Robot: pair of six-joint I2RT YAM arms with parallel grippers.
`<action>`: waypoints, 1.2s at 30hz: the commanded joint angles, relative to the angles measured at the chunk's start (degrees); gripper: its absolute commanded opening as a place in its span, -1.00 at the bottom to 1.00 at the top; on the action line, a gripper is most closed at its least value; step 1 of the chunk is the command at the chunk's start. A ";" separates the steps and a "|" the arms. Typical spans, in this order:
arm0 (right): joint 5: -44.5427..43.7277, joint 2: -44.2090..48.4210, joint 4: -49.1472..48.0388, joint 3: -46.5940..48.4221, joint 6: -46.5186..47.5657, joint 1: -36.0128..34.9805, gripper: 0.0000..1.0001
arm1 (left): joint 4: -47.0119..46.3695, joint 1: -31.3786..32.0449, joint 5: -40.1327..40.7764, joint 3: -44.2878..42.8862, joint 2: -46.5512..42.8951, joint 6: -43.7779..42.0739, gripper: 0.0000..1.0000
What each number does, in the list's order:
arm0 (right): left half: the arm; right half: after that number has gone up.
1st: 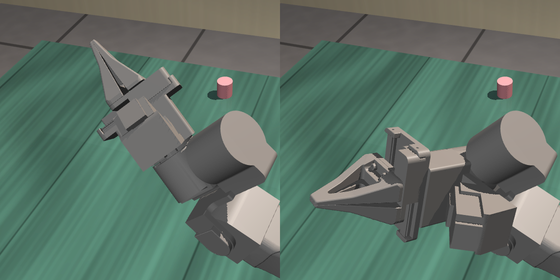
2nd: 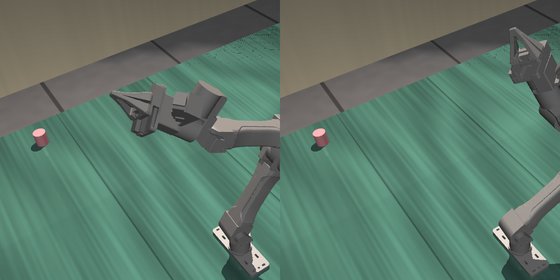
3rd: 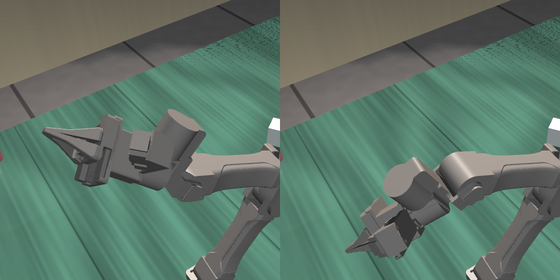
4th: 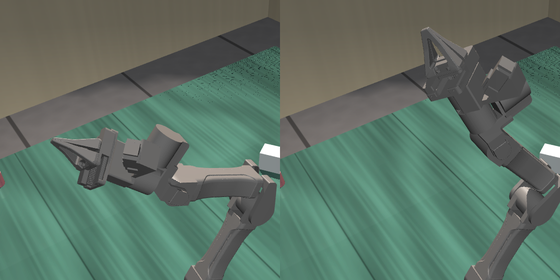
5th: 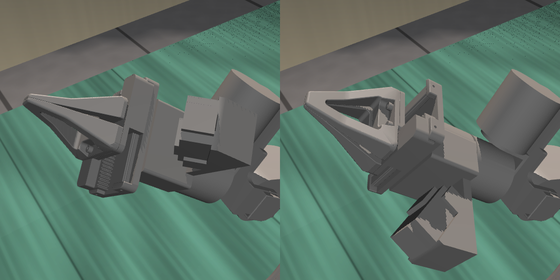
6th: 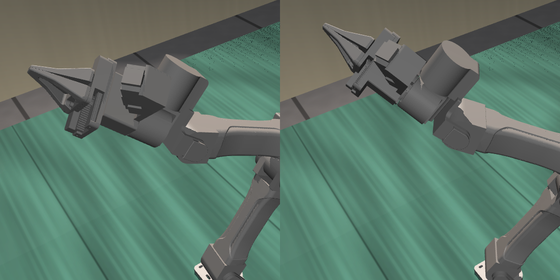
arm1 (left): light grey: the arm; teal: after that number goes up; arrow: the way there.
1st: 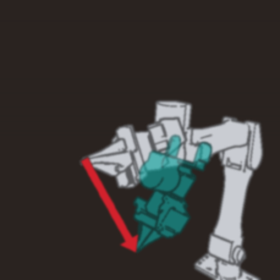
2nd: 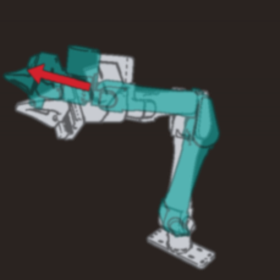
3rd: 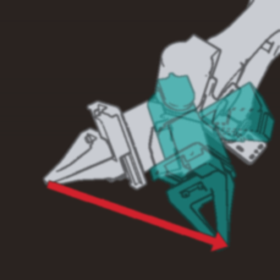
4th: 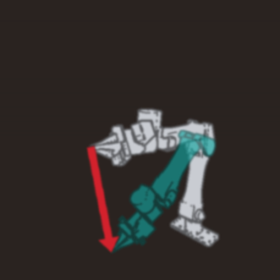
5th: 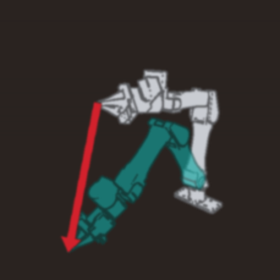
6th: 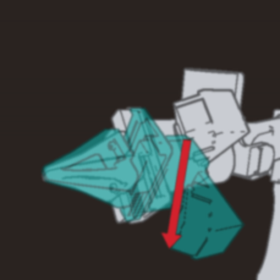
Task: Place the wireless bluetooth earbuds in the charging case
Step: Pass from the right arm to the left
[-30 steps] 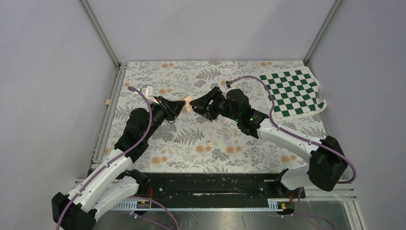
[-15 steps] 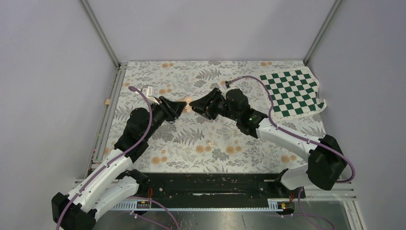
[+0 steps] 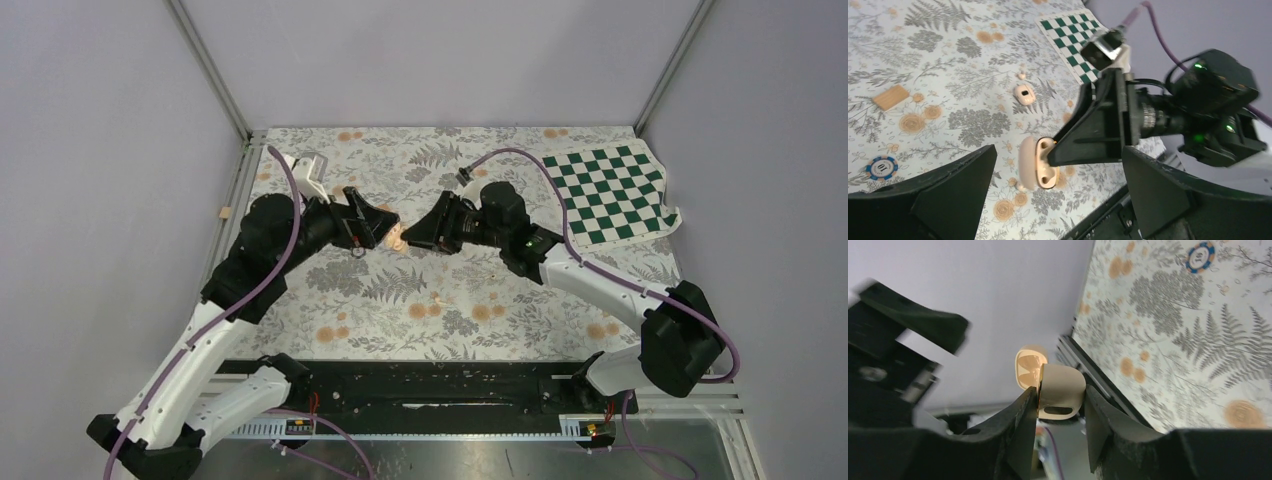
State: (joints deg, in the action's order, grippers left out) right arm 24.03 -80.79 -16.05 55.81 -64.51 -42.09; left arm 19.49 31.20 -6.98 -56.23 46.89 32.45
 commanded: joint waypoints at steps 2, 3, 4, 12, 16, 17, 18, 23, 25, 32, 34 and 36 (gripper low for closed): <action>11.65 0.89 6.51 2.75 16.93 1.63 -0.71 | 16.10 -0.19 -13.46 -10.20 4.89 -5.46 0.97; 12.84 0.94 7.19 2.80 18.41 2.08 -0.71 | 16.49 -0.34 -16.68 -10.40 5.18 -5.06 0.97; 15.06 0.91 7.10 2.70 19.83 2.86 -0.71 | 16.55 -0.54 -19.06 -10.28 5.27 -4.52 0.97; 34.13 -1.64 -16.96 -2.46 12.06 7.99 -0.75 | 16.28 -6.20 -32.74 -8.17 4.78 -2.86 0.86; 39.14 -4.90 -27.37 -2.44 4.79 8.60 -0.81 | 4.22 -10.90 -41.54 -1.11 2.96 5.93 0.77; 39.58 -5.28 -29.77 -2.65 3.25 8.64 -0.81 | 1.72 -11.17 -42.08 0.52 2.73 7.62 0.75; 39.82 -5.53 -30.99 -2.74 2.46 8.60 -0.81 | -0.33 -11.31 -42.63 1.80 2.49 8.85 0.74; 40.11 -5.61 -31.06 -2.81 2.46 8.60 -0.82 | -8.48 -12.09 -44.30 5.50 2.27 13.28 0.71; 40.44 -5.63 -31.24 -2.57 2.27 8.64 -0.82 | -10.82 -12.13 -45.14 6.38 2.90 14.44 0.65; 41.21 -5.63 -32.10 -1.85 1.31 8.65 -0.82 | -16.85 -12.30 -46.66 7.91 3.96 17.64 0.44; 41.20 -5.65 -32.11 -1.72 1.19 8.61 -0.82 | -18.49 -12.30 -47.41 8.48 4.43 18.77 0.38; 41.10 -5.80 -32.32 -1.59 0.99 8.68 -0.82 | -19.12 -12.35 -47.91 9.00 4.77 19.42 0.32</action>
State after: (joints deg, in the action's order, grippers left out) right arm 63.57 -86.96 -44.53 52.73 -62.76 -33.58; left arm 7.29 19.33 -51.75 -48.31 51.05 48.82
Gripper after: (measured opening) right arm 0.432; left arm 0.687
